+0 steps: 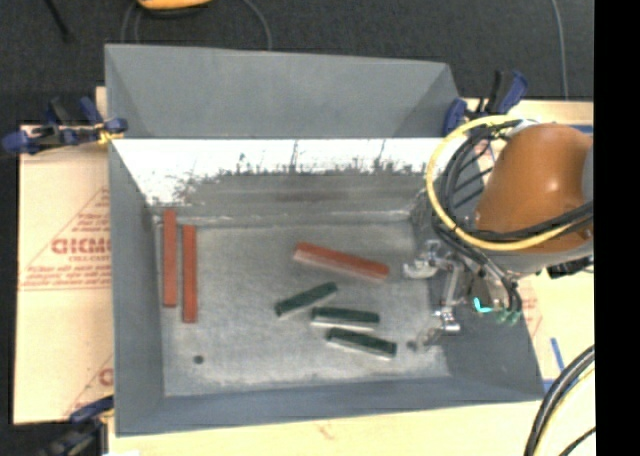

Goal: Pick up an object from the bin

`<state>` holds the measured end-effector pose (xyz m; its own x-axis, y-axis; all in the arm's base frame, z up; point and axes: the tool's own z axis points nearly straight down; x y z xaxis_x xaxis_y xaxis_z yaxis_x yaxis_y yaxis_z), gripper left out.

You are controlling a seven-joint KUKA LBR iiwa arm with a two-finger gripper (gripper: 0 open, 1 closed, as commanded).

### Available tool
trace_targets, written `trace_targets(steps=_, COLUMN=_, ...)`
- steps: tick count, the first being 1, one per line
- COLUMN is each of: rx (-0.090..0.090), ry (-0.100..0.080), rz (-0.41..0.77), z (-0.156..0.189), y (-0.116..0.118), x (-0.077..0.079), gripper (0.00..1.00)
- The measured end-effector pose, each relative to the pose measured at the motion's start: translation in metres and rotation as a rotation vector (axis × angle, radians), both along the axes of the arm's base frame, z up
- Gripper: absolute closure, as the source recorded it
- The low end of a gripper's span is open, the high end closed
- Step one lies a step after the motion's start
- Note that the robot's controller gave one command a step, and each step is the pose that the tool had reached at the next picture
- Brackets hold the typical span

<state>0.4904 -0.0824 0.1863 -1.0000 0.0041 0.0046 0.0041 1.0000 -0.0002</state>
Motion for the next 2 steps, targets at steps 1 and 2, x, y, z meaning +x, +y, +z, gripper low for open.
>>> trace_targets(steps=1, rx=-0.001, ry=-0.008, rz=0.003, z=0.004, y=0.0, x=0.002, gripper=0.0)
trace_targets(steps=2, rx=0.0, ry=-0.012, rz=0.067, z=-0.096, y=0.009, x=0.018, gripper=1.0)
